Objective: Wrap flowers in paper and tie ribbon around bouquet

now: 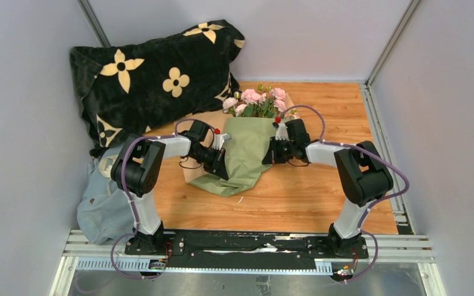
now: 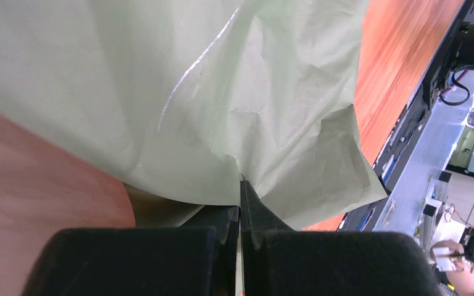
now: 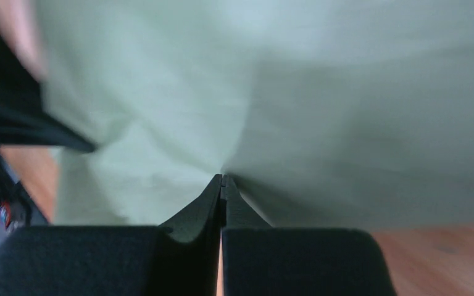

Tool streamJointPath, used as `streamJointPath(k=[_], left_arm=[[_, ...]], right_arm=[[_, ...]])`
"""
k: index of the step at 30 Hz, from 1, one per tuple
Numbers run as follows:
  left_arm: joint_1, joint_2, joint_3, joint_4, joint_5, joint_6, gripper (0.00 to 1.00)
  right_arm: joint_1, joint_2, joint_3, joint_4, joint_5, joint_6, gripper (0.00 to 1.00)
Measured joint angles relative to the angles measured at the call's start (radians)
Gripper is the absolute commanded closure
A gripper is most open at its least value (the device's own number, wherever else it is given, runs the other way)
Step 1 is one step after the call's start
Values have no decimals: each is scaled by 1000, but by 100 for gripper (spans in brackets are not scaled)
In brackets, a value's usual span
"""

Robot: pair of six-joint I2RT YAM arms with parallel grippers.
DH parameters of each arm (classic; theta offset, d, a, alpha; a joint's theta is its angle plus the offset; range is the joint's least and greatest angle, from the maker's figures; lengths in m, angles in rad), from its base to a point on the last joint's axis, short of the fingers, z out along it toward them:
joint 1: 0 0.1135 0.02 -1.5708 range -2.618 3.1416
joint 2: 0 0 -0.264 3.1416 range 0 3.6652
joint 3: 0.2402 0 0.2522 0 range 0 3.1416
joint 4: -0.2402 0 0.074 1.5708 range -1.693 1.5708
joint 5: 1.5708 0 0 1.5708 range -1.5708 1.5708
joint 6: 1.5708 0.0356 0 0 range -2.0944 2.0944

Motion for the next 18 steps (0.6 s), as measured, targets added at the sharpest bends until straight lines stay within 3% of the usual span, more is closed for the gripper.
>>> streamJointPath(k=[4,9,18], left_arm=[[0,0,0,-3,0,6,100],[0,0,0,-4,0,10,100],[0,0,2,-16,-1,13,100]], right_arm=[[-146,77,6,-17,-14,23,100],[-292,133,143,-84,118,13,100],[-357,262,455,-303,339,-92,100]])
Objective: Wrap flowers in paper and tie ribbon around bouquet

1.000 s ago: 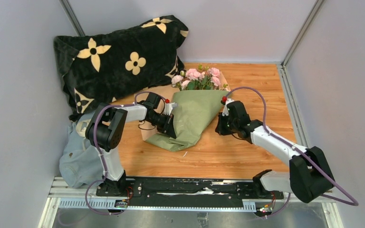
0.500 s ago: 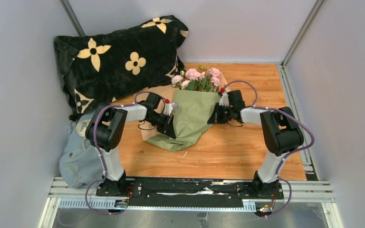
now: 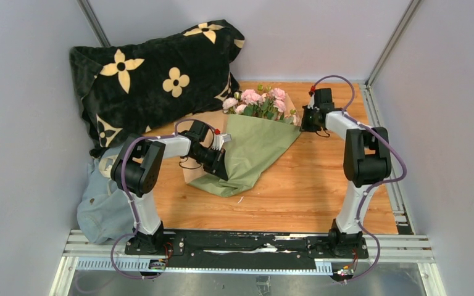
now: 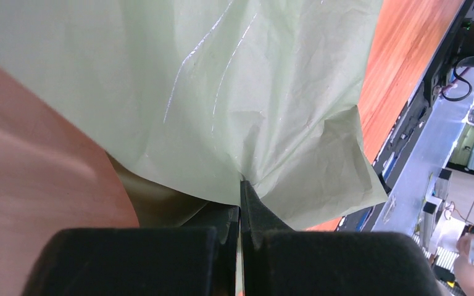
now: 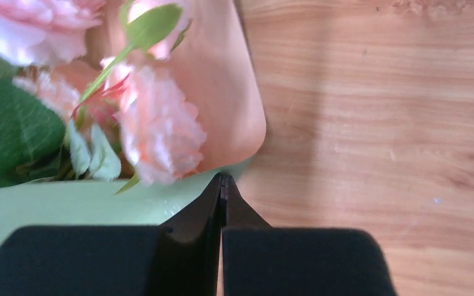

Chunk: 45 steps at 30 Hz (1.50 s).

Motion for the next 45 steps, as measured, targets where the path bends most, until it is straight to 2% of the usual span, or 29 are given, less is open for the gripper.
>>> streamJointPath(k=[4,6,8,11,14,19,25,30,32,35,37,40,45], left_arm=[[0,0,2,-6,0,0,100],[0,1,2,-9,0,0,100],[0,1,3,-11,-1,0,100],[0,1,3,-12,-1,1,100],[0,1,3,-13,-1,0,100],[0,1,3,-18,-1,0,100],[0,1,28,-86,-20,20,61],[-3,-40,139,-204,-85,79,48],[-5,-113,170,-227,-120,100,51],[-34,-274,189,-237,-171,122,80],[-94,-372,186,-234,-179,137,92],[-174,-406,163,-234,-139,123,97],[-192,-243,106,-240,-125,103,99]], right_arm=[[79,-102,-33,-43,63,-67,100],[194,-210,-105,-33,58,-93,100],[357,-328,-196,15,-11,-87,100],[533,-411,-318,122,-137,-19,100],[605,-393,-457,269,-219,109,100],[685,-275,-570,370,-257,244,100],[696,-309,-661,468,-242,324,100],[698,-317,-666,465,-230,333,100],[701,-325,-665,450,-219,331,100],[703,-338,-665,424,-206,326,100],[703,-346,-665,409,-203,323,100],[703,-351,-665,396,-199,323,100],[703,-356,-665,388,-198,324,100]])
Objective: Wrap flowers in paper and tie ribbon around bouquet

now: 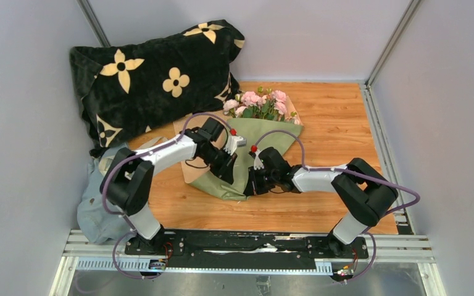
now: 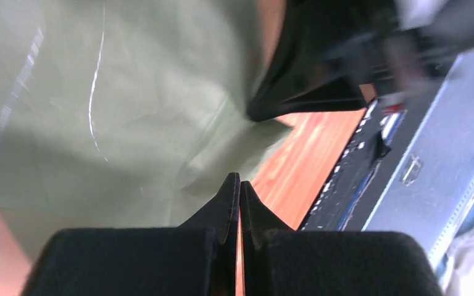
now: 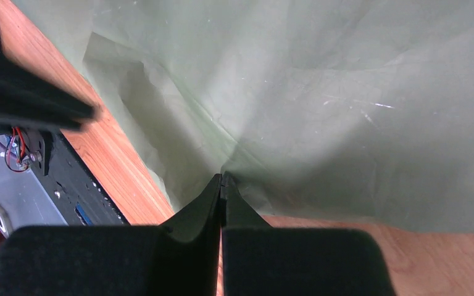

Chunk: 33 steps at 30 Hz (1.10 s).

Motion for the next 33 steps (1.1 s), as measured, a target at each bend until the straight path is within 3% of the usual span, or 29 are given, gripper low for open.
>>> streamJointPath(k=[4,23,33], left_arm=[[2,112,-48,-3,-48,0,98],[9,164,-87,-12,-76,37,96],[10,170,-89,-20,-79,32,96]], right_arm=[[0,0,0,0,0,4,100],[0,10,72,-48,-147,18,100],[9,86,-9,111,-174,109,100]])
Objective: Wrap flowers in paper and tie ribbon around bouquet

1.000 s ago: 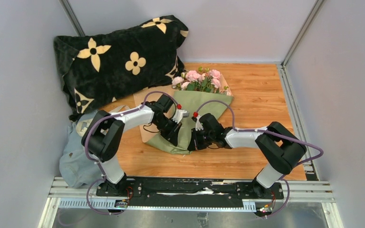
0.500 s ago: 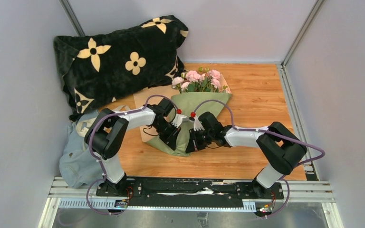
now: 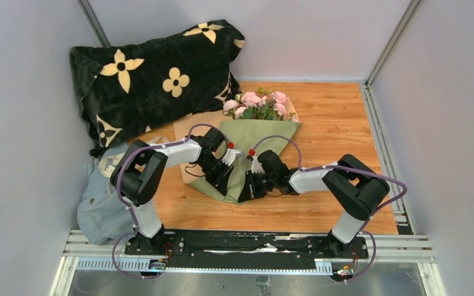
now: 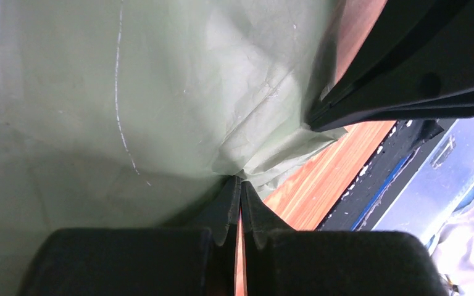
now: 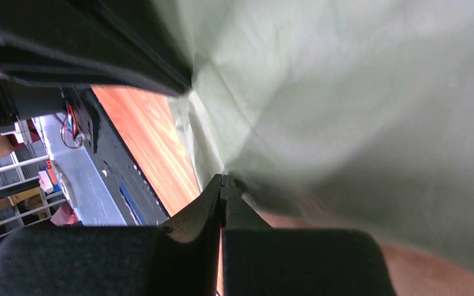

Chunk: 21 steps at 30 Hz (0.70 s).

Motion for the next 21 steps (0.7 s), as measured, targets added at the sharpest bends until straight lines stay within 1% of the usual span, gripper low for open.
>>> streamJointPath(k=[3,4,6,11,14,17,21], left_arm=[[-1,2,0,-1,5,3,96],[-2,2,0,0,6,3,95],[-2,3,0,0,8,5,95],[-1,4,0,1,18,12,94],[-1,6,-1,0,25,14,94],[-1,6,-1,0,27,15,94],[-1,6,-1,0,27,18,93]], right_arm=[[0,-71,-84,16,17,32,100],[0,-110,-115,-3,27,37,100],[4,-217,-177,-98,50,41,100],[-3,-396,-175,-351,144,10,100],[-57,-463,-140,-390,164,-11,100],[-134,-412,-70,-342,158,-30,100],[-160,-234,69,-290,119,-65,100]])
